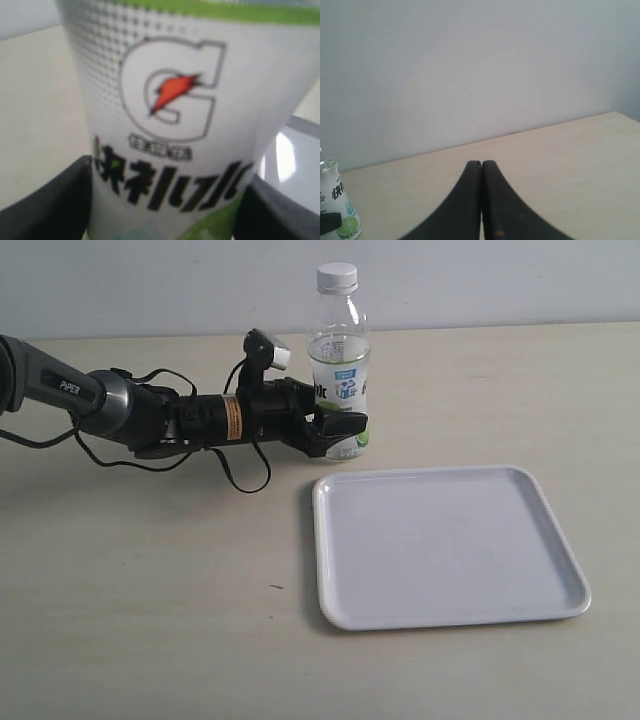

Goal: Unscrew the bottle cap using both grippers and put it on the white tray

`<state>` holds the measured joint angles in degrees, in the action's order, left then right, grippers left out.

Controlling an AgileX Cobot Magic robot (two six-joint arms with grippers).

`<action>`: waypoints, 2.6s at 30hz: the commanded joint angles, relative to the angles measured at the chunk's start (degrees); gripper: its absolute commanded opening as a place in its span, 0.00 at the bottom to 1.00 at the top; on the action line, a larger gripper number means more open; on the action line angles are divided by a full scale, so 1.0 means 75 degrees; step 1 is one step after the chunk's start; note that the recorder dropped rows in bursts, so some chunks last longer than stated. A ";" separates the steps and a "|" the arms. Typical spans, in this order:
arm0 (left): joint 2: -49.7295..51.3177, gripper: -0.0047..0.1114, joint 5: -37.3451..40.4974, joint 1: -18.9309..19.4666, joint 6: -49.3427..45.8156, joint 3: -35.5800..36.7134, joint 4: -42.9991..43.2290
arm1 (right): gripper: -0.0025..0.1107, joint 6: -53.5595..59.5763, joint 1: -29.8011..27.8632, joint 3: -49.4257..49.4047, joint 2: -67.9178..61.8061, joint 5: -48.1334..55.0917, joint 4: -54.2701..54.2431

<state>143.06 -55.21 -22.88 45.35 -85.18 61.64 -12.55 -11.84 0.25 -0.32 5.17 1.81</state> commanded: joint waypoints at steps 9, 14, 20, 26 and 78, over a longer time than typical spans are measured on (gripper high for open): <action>-0.0081 0.04 -0.0789 0.0027 -0.2984 -0.0040 0.0153 | 0.02 0.0001 -0.0024 -0.0034 0.0043 -0.0027 0.0010; -0.0081 0.04 -0.1050 0.0078 -0.2965 -0.0040 0.0153 | 0.02 0.0001 -0.0024 -0.0034 0.0043 -0.0027 0.0010; -0.0194 0.04 -0.0979 0.0187 -0.1160 -0.0185 0.0160 | 0.02 0.0001 -0.0024 -0.0034 0.0043 -0.0027 0.0010; -0.0244 0.04 -0.0488 0.0245 -0.2102 -0.0254 0.0898 | 0.02 0.0001 -0.0024 -0.0034 0.0043 -0.0027 0.0010; -0.0405 0.04 -0.0162 0.0299 -0.0794 -0.0575 0.1354 | 0.02 0.0001 -0.0024 -0.0034 0.0043 -0.0488 0.0010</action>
<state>141.17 -55.11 -20.71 39.81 -89.04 72.70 -12.55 -11.84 0.25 -0.32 4.94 1.81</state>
